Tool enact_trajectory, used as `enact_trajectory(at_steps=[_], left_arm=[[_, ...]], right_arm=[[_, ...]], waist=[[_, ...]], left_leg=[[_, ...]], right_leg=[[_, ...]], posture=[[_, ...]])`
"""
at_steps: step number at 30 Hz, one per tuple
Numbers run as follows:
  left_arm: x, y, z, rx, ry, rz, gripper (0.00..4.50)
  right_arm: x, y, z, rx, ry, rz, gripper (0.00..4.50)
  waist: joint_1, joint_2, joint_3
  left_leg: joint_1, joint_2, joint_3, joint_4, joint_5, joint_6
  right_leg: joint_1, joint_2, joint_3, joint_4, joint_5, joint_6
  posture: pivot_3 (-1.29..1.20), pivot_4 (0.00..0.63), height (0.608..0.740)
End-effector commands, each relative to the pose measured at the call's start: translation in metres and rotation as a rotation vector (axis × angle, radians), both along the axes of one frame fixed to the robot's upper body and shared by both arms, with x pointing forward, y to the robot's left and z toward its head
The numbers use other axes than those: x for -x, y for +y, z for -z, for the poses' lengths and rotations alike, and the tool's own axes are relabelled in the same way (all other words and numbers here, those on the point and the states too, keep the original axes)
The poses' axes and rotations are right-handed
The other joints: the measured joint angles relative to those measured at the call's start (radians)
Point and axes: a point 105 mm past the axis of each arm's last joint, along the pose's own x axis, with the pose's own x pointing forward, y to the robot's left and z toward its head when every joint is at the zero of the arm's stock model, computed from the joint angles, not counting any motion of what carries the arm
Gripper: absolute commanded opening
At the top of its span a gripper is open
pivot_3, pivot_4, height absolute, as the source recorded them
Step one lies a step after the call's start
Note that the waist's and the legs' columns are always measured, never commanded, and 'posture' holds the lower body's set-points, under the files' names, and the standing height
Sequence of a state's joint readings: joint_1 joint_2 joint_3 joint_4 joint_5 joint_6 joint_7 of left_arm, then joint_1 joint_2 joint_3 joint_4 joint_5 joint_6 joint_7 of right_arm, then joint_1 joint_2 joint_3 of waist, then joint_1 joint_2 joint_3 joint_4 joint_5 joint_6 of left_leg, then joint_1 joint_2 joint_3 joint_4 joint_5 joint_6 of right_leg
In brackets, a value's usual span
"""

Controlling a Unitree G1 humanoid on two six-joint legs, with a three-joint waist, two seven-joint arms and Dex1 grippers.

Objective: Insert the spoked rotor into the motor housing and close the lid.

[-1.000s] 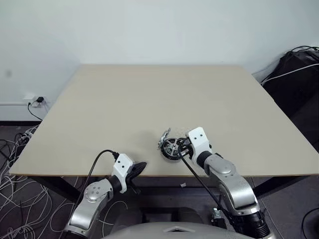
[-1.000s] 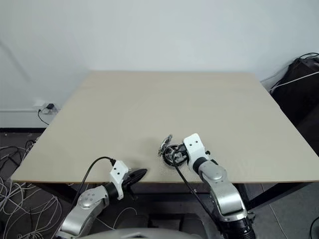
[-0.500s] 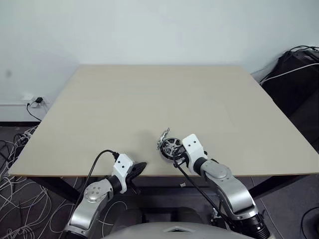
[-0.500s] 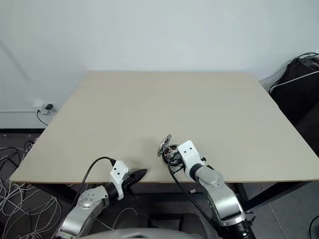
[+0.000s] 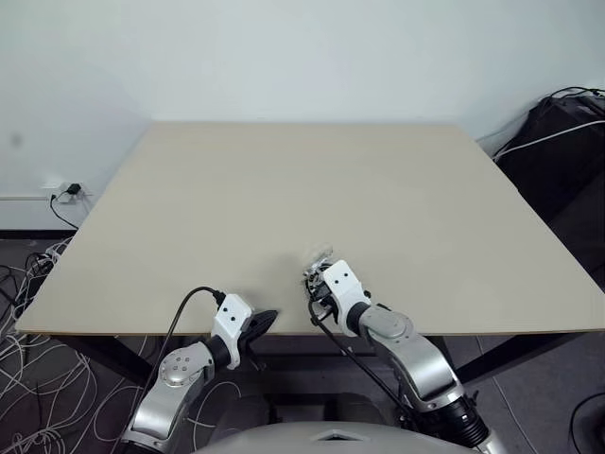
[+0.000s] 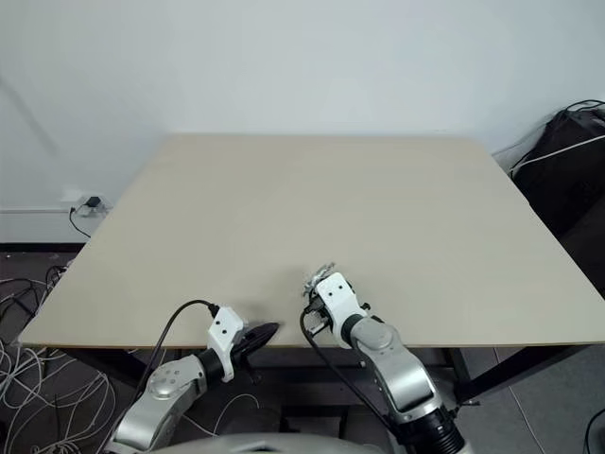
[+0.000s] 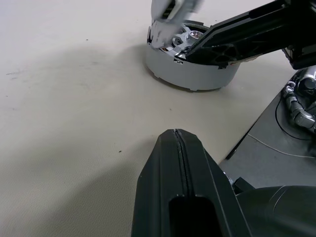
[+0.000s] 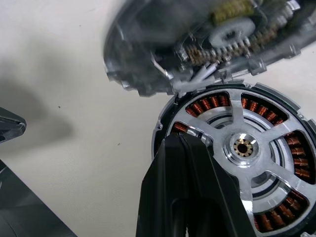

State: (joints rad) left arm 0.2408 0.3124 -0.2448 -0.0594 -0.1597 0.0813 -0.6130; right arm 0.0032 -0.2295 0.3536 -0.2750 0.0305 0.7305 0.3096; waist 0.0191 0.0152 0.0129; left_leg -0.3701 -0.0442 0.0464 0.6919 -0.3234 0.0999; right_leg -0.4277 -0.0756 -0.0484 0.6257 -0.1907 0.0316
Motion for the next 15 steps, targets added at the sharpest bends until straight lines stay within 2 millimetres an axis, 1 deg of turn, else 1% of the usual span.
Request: enact_trajectory(at_steps=[1, 5, 7, 12, 15], left_arm=[[-0.006, -0.003, -0.016, 0.021, -0.063, 0.011, 0.00], [-0.007, -0.004, -0.017, 0.022, -0.065, 0.015, 0.00], [-0.007, -0.004, -0.017, 0.022, -0.065, 0.018, 0.00], [-0.007, -0.005, -0.017, 0.021, -0.065, 0.022, 0.00], [-0.007, -0.004, -0.017, 0.021, -0.066, 0.020, 0.00]], right_arm=[[-0.007, -0.007, -0.021, -0.032, -0.074, 0.017, 0.05], [-0.015, -0.014, -0.041, -0.056, -0.163, 0.059, 0.05], [-0.020, -0.018, -0.045, -0.052, -0.191, 0.084, 0.05], [-0.029, -0.014, -0.041, -0.048, -0.198, 0.100, 0.05], [-0.031, -0.012, -0.026, -0.029, -0.161, 0.104, 0.05]], waist=[[0.001, 0.000, 0.000], [0.001, 0.000, 0.001], [0.000, 0.000, 0.001], [0.000, 0.000, 0.001], [0.000, 0.000, 0.001]], left_leg=[[0.000, 0.000, 0.000, 0.000, 0.000, 0.000], [0.000, 0.000, 0.000, 0.000, 0.000, 0.000], [0.000, 0.000, 0.000, 0.000, 0.000, 0.000], [0.000, 0.000, 0.000, 0.000, 0.000, 0.000], [0.000, 0.000, 0.000, 0.000, 0.000, 0.000]], right_leg=[[0.000, 0.000, 0.000, 0.000, 0.000, 0.000], [0.000, 0.000, 0.000, 0.000, 0.000, 0.000], [-0.001, 0.000, 0.000, 0.000, 0.000, 0.000], [0.000, 0.000, 0.000, 0.000, 0.000, 0.000], [0.000, 0.000, 0.000, 0.000, 0.000, 0.000]], posture=[[0.00, 0.000, 0.740], [0.00, 0.000, 0.740], [0.00, 0.000, 0.740], [0.00, 0.000, 0.740], [0.00, 0.000, 0.740]])
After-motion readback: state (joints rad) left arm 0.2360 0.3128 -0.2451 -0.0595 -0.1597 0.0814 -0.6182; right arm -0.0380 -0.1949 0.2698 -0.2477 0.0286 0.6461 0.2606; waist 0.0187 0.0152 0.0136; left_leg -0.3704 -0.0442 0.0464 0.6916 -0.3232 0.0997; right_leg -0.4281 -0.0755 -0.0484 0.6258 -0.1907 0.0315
